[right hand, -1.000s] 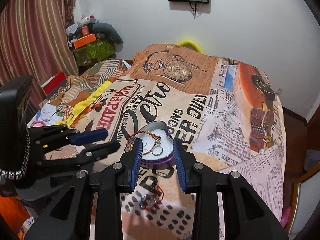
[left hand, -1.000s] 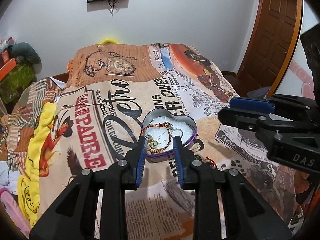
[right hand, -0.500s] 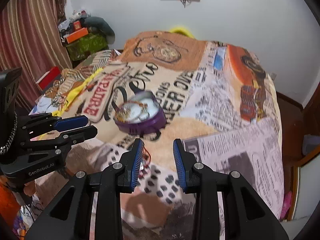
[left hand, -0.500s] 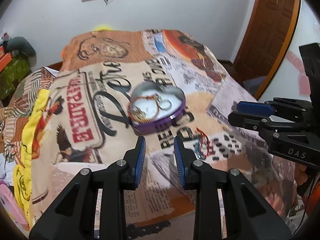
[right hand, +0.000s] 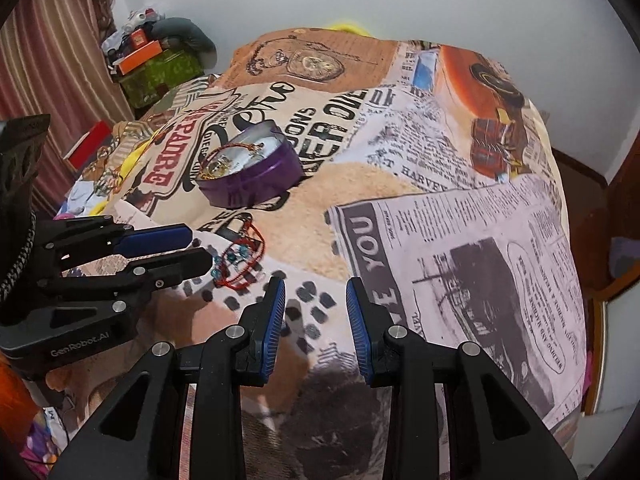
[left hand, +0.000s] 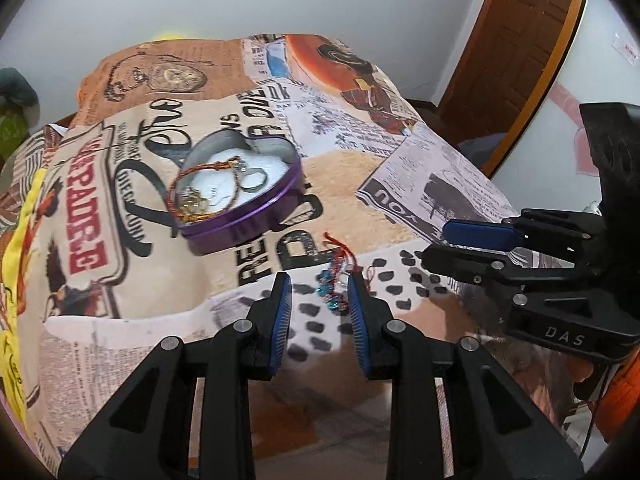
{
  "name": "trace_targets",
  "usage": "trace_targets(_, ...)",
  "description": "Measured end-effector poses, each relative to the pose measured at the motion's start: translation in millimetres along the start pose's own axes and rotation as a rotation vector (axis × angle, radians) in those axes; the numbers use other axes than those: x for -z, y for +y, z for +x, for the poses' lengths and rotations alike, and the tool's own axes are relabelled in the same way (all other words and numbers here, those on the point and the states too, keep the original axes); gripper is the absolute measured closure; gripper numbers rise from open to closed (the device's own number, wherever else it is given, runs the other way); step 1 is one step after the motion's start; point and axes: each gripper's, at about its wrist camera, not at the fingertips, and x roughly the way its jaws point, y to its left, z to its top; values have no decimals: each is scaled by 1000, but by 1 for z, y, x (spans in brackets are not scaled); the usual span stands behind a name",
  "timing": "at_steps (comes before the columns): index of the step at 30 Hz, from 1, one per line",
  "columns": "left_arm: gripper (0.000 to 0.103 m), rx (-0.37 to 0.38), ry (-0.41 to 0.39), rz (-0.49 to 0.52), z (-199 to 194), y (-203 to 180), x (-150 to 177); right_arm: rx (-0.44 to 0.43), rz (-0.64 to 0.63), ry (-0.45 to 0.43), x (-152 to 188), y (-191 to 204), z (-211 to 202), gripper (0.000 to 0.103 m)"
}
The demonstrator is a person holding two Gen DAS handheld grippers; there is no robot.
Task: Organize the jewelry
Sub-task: 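Grasp a red-and-blue beaded bracelet with the left tool while the right tool grasps a silver earring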
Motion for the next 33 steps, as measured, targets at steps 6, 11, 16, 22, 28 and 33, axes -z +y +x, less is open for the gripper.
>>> trace_targets(6, 83, -52, 5, 33, 11, -7, 3, -22, 14, -1, 2, -4, 1, 74)
trace_targets(11, 98, -46, -1, 22, 9, -3, 5, -33, 0, 3, 2, 0, 2, 74)
trace_targets(16, 98, -64, -34, 11, -2, 3, 4, -49, -17, 0, 0, 6, 1, 74)
trace_targets(22, 98, -74, -95, -32, -25, 21, 4, -50, -79, 11, -4, 25, 10, 74)
trace_targets(28, 98, -86, -117, -59, -36, 37, 7, -58, -131, 30, -8, 40, 23, 74)
trace_targets(33, 98, -94, -117, -65, -36, 44, 12, -59, -174, 35, -11, 51, 29, 74)
